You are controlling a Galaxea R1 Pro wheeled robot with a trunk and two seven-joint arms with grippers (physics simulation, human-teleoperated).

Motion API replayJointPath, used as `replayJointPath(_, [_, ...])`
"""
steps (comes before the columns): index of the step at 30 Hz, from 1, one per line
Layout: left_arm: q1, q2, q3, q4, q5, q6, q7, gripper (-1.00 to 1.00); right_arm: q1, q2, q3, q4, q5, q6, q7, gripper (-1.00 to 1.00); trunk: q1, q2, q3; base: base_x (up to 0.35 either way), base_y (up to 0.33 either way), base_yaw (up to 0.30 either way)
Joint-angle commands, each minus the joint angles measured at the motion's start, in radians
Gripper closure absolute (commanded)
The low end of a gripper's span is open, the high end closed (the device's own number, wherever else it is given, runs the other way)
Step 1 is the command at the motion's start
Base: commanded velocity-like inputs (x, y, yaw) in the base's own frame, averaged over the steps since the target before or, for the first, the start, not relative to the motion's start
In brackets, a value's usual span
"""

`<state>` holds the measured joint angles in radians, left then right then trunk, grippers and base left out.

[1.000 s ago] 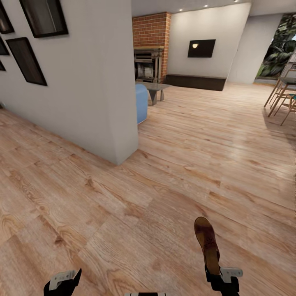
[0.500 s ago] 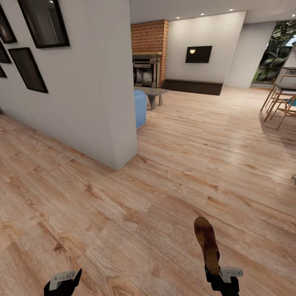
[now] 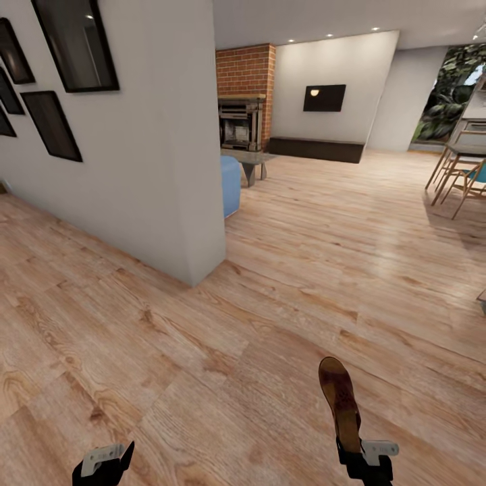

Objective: Pick up the two gym shoes and the two sandals from the corridor floor and place them onto the hallstand (shoe rack) in the corridor, making sure they are on the rack and not on the floor. Arrange them so the two gym shoes are next to each other and the two sandals are next to each other.

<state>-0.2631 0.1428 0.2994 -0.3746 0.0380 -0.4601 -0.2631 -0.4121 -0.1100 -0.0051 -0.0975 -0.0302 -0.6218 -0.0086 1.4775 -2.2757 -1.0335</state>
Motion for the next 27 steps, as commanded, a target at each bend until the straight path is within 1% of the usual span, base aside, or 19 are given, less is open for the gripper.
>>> replayJointPath(1, [-0.001, -0.001, 0.006, 0.001, 0.003, -0.001, -0.01, -1.0, 0.0, 0.0, 0.001, 0.001, -0.007, -0.003, 0.001, 1.0, 0.0, 0.0, 0.001, 0.0, 0.0, 0.0])
replayJointPath(15, [0.001, -0.002, 0.006, 0.0, 0.005, -0.002, -0.01, -1.0, 0.0, 0.0, 0.001, 0.001, -0.007, -0.003, 0.001, 1.0, 0.0, 0.0, 0.023, 0.0, 0.012, 0.0])
replayJointPath(19, [0.001, -0.002, 0.006, 0.0, 0.005, -0.002, -0.011, -1.0, 0.0, 0.0, 0.001, 0.001, -0.007, -0.003, 0.001, 1.0, 0.0, 0.0, 0.029, 0.0, 0.2, 0.0])
replayJointPath(27, [0.001, -0.002, 0.006, 0.0, 0.004, -0.002, -0.011, -1.0, 0.0, 0.001, 0.001, 0.001, -0.007, -0.003, 0.0, 1.0, 0.0, 0.0, 0.042, 0.0, 0.285, 0.0])
